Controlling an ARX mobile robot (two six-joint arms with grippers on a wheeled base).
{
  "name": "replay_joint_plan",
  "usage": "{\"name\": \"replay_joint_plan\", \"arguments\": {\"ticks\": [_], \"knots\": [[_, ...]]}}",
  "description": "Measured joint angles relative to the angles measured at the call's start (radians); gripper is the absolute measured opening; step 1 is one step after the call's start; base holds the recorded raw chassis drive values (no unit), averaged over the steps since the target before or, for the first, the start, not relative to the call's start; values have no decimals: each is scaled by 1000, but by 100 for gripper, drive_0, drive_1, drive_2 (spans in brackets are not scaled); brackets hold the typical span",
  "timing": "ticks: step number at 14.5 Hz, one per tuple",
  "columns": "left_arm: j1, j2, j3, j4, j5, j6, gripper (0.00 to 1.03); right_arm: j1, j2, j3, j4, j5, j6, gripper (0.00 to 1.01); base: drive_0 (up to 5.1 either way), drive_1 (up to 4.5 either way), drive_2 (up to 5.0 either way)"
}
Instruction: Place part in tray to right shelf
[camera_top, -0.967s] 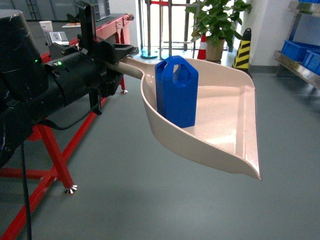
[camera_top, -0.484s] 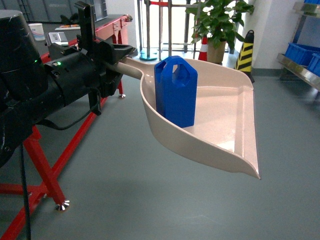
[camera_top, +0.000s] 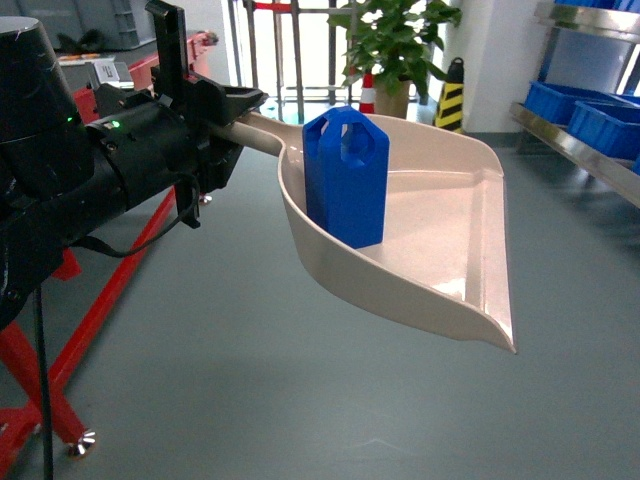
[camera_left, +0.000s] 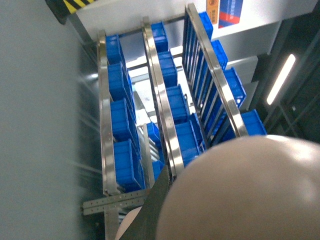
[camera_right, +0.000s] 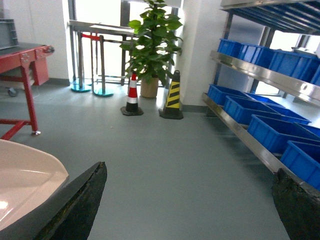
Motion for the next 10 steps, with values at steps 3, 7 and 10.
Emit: {"name": "replay_joint_plan", "arguments": {"ticks": [3,7,10], "knots": [[-9,0,0,1,6,0,13,-1,0,0,0,0,0,98,-92,-92,-92],[-1,0,0,1,2,0,13,-1,0,0,0,0,0,98,-153,-153,-153],[-3,0,0,1,2,0,13,-1,0,0,0,1,0,98,-155,-155,-155]]}}
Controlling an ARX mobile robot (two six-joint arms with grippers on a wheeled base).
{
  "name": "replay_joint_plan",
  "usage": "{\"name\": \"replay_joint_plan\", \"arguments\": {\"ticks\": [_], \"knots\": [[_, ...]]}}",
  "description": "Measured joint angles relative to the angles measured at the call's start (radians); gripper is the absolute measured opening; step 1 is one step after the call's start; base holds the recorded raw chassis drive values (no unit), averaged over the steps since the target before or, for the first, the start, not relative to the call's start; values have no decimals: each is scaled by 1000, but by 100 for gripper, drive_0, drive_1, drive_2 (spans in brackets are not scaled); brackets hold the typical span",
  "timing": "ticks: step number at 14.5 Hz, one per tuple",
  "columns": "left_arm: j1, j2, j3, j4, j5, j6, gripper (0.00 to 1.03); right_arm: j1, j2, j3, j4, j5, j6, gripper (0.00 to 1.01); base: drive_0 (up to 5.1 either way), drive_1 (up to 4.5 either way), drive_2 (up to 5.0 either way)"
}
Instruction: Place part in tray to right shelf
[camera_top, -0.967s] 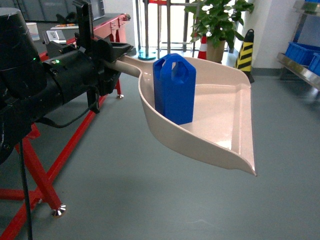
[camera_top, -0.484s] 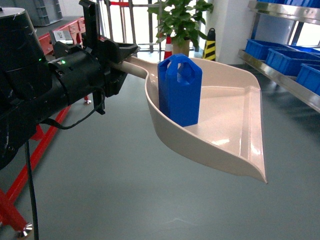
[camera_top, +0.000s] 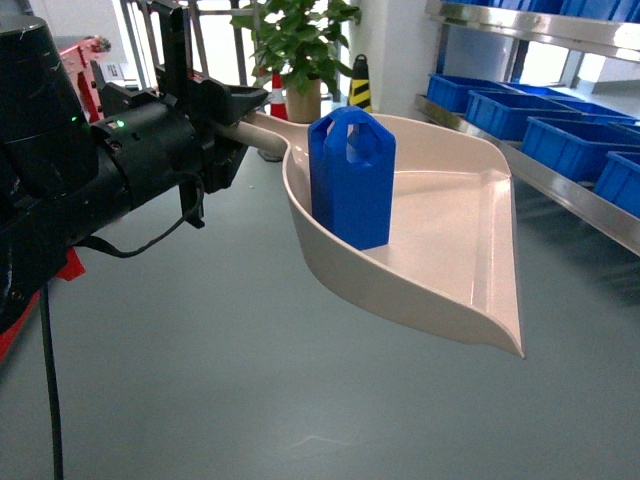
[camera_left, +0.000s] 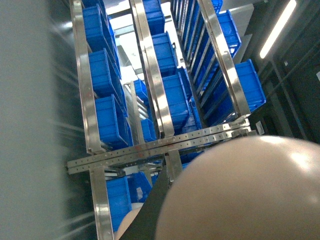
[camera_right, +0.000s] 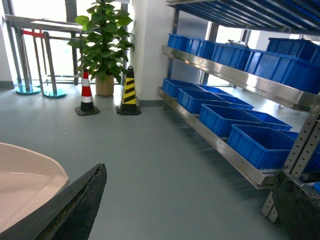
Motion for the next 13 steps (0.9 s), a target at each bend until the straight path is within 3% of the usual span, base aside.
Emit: {"name": "replay_joint_plan", "arguments": {"ticks": [13], "knots": [[0,0,0,0,0,0,13,0,0,0,0,0,0,98,-157,-157,-157]]}}
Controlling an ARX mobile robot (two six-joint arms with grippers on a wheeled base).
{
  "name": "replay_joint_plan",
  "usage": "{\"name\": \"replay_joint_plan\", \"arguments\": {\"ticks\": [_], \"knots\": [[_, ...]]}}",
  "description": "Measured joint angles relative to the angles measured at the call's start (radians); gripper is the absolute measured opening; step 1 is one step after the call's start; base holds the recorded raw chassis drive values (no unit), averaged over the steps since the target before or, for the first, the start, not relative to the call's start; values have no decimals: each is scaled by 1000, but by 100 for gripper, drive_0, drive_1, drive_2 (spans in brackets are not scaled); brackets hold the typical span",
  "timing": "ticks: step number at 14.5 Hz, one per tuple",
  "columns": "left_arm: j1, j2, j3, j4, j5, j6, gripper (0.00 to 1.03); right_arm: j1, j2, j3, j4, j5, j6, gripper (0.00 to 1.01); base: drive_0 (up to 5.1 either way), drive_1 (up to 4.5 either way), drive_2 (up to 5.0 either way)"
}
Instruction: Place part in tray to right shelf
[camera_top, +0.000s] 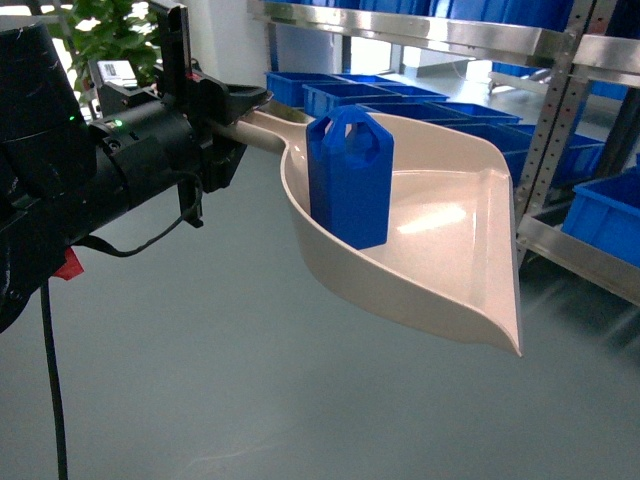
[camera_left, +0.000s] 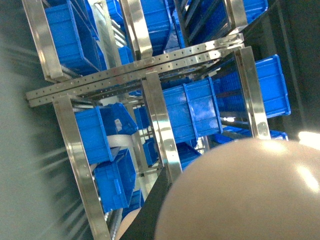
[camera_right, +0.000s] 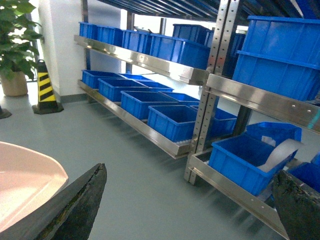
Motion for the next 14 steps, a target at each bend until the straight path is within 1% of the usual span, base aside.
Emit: {"name": "replay_joint_plan", "arguments": {"ticks": [14], "knots": [[0,0,0,0,2,0,13,0,0,0,0,0,0,98,-162,-162,-162]]}}
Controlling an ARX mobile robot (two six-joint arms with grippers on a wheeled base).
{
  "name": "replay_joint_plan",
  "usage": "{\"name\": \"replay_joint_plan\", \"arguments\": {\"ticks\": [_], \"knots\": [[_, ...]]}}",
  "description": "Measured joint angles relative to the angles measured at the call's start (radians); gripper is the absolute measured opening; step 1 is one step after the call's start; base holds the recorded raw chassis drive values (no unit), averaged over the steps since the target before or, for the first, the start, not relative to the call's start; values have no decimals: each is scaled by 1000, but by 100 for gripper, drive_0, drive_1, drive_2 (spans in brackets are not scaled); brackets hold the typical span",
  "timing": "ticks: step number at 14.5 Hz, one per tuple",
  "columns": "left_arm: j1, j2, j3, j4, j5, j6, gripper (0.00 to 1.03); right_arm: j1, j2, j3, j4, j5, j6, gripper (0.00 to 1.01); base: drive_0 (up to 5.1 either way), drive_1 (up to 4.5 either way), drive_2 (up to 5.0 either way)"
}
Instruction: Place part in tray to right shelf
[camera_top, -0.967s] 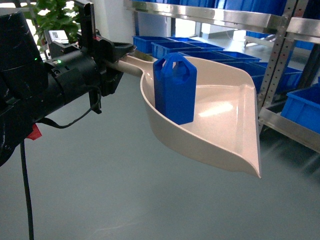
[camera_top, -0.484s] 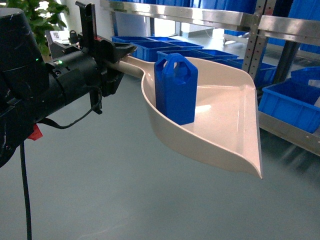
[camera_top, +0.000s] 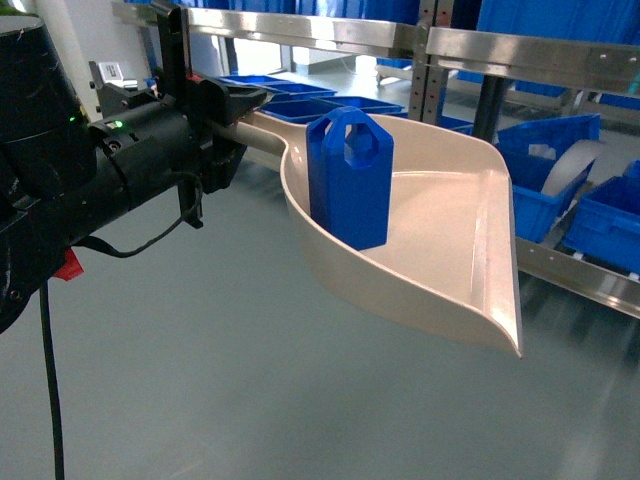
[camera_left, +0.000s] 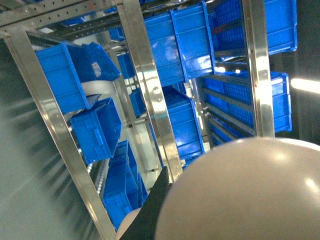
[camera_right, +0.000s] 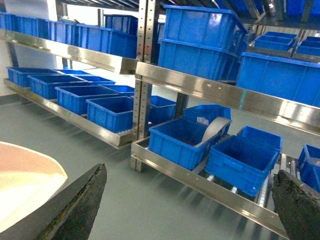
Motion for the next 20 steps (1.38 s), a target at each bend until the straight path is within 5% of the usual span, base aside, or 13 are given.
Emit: {"name": "replay_joint_plan", "arguments": {"ticks": [20], "knots": [[-4,0,0,0,0,0,13,0,0,0,0,0,0,98,-165,-165,-165]]}}
